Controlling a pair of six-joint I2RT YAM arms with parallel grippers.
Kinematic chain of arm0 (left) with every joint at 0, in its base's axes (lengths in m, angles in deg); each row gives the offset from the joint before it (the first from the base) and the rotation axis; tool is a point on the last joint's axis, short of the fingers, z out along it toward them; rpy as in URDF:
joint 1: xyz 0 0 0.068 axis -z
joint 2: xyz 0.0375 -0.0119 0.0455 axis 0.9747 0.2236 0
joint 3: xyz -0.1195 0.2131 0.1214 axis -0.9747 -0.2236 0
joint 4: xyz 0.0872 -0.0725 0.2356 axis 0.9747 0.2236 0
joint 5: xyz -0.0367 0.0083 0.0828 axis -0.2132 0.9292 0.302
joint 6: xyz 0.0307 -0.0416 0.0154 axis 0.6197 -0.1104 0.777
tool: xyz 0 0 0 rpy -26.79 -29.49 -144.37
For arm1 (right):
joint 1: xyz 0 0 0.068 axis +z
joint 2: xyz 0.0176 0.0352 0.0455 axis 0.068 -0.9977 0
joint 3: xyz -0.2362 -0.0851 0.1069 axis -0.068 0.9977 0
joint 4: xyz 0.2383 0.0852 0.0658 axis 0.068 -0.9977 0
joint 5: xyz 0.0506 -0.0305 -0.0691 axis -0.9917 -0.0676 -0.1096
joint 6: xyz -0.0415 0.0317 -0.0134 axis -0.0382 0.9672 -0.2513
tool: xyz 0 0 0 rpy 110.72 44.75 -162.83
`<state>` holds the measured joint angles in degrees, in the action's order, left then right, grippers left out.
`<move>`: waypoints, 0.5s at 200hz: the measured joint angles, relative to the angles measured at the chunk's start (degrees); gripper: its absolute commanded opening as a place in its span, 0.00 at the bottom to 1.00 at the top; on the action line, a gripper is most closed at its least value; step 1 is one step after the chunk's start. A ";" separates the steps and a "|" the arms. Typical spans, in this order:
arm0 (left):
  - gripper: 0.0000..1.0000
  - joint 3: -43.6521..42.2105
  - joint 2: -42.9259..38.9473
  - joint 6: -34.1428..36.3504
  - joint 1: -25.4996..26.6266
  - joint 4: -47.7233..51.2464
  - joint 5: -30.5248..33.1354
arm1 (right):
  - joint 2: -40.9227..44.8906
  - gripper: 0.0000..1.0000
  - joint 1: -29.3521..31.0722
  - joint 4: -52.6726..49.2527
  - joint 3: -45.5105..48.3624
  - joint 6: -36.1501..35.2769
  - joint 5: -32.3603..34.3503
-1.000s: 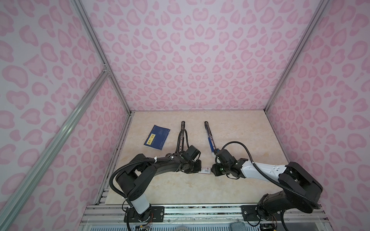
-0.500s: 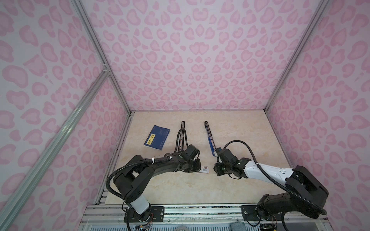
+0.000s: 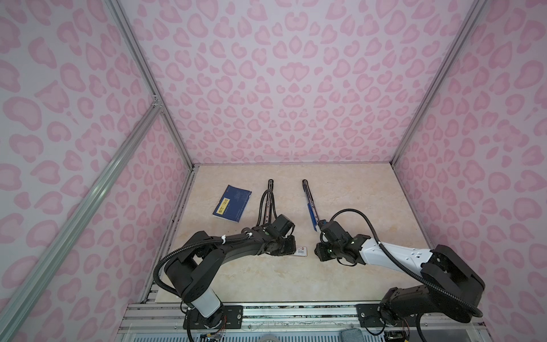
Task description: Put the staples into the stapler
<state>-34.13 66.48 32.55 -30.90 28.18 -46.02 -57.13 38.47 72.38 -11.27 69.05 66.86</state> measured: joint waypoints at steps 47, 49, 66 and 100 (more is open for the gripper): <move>0.45 -0.72 -0.20 -0.35 -0.04 1.29 0.68 | -1.05 0.34 0.68 1.07 -0.31 0.09 -0.13; 0.45 -0.72 -0.20 -0.35 -0.04 1.29 0.74 | -1.14 0.34 0.70 1.11 -0.37 0.11 -0.15; 0.43 -0.72 -0.20 -0.35 -0.09 1.66 1.33 | -1.64 0.34 1.05 1.38 -0.79 0.35 -0.22; 0.38 -0.74 -0.20 -0.37 -0.15 2.21 1.86 | -2.29 0.34 1.70 2.10 -1.55 0.50 -0.55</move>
<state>-34.87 66.28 32.18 -31.06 30.38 -44.16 -59.42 40.18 74.48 -12.82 69.55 66.32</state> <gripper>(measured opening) 0.408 0.338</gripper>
